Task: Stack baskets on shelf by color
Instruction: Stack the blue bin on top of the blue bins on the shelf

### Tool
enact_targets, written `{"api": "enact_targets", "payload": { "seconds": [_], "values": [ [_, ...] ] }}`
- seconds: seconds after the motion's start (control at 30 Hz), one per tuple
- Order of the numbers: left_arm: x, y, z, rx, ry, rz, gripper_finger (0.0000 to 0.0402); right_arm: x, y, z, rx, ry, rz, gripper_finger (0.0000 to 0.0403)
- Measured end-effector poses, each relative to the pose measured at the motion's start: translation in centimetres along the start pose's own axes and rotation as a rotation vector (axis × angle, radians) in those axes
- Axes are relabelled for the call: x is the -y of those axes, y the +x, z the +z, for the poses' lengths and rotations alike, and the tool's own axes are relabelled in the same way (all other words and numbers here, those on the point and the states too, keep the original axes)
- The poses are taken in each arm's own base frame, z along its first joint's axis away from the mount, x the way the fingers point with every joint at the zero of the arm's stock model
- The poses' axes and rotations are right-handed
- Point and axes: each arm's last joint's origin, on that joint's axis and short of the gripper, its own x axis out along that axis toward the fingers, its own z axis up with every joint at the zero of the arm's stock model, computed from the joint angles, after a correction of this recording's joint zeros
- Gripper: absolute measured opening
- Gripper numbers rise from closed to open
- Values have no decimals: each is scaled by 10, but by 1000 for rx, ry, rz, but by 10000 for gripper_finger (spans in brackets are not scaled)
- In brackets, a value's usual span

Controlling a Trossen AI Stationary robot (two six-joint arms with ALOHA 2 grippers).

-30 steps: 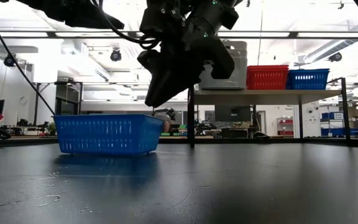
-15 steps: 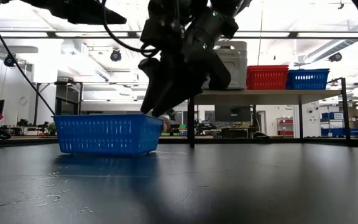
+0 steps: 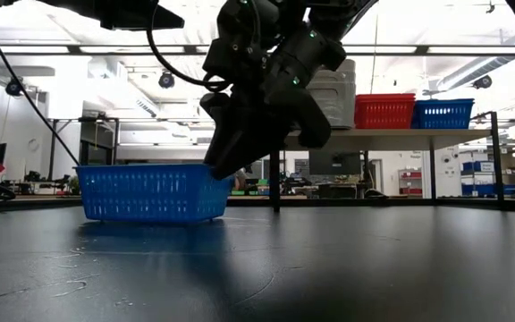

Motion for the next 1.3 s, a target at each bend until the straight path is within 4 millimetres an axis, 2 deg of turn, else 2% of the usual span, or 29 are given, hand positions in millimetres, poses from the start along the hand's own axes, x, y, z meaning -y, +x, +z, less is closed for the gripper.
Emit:
{"api": "enact_targets", "payload": {
  "seconds": [0.27,0.43,0.63,0.8,0.93,1.03,1.17,1.3],
  "values": [
    [0,0,1,6,-4,2,116,-3,1,3,8,28,2,16],
    [-2,0,5,41,-3,16,116,-9,-2,11,18,18,-4,13],
    [-2,0,6,47,10,19,116,-23,-36,33,4,-1,-22,12],
    [-3,-1,6,49,15,20,116,-35,-87,50,-3,45,-11,11],
    [-3,-1,7,52,13,21,116,-47,-143,61,-13,46,-124,11],
    [-4,-2,7,60,7,24,116,-52,-189,67,46,42,-223,11],
    [-4,-2,8,75,-1,31,116,-54,-248,64,131,75,-353,11],
    [-5,-2,9,79,-4,33,116,-53,-293,49,114,117,-515,11]
  ]
}}
